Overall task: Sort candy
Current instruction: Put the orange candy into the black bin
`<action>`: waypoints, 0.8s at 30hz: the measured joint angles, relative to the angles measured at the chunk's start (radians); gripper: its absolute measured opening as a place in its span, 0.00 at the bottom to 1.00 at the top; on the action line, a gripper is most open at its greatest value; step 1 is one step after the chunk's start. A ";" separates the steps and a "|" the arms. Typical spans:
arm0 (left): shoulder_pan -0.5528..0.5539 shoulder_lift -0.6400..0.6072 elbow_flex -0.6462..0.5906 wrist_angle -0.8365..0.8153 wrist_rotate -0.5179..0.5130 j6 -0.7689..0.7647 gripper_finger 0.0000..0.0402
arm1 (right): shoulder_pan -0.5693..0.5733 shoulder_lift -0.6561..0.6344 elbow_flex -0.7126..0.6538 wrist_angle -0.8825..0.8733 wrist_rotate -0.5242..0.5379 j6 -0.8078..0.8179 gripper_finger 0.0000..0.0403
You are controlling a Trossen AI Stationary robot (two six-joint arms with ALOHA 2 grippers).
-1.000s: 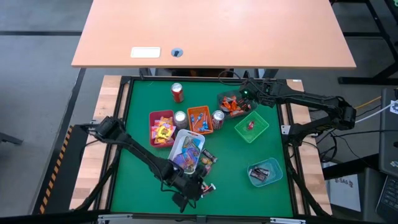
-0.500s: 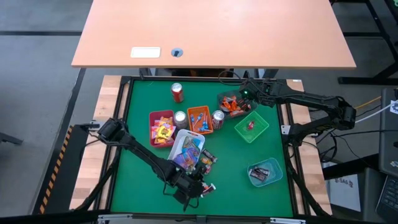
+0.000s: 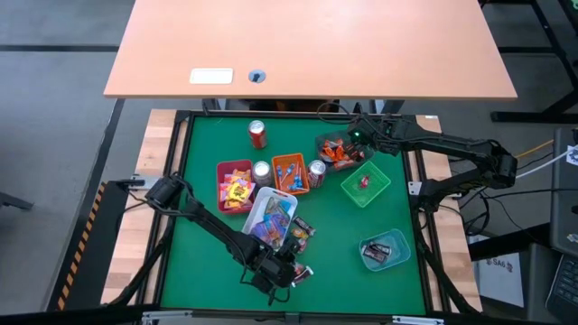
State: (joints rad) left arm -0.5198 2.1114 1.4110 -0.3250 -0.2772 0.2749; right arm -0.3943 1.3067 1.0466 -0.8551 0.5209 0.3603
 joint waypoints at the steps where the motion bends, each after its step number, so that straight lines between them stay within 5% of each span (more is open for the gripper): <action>1: 0.000 0.006 0.000 0.007 0.004 0.009 0.31 | 0.000 0.000 0.000 0.000 0.000 0.000 0.48; 7: 0.000 0.014 0.000 0.007 0.009 0.024 0.30 | 0.000 0.000 0.000 0.000 0.000 0.000 0.48; 17: 0.000 0.014 0.000 0.013 0.007 0.015 0.12 | 0.000 0.000 0.000 -0.001 -0.002 -0.007 0.48; 24: 0.000 0.017 0.044 0.010 0.007 -0.063 0.11 | 0.001 -0.028 0.000 -0.015 -0.015 -0.072 0.48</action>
State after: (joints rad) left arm -0.5198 2.1281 1.4549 -0.3145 -0.2707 0.2115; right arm -0.3931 1.2789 1.0466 -0.8703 0.5058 0.2879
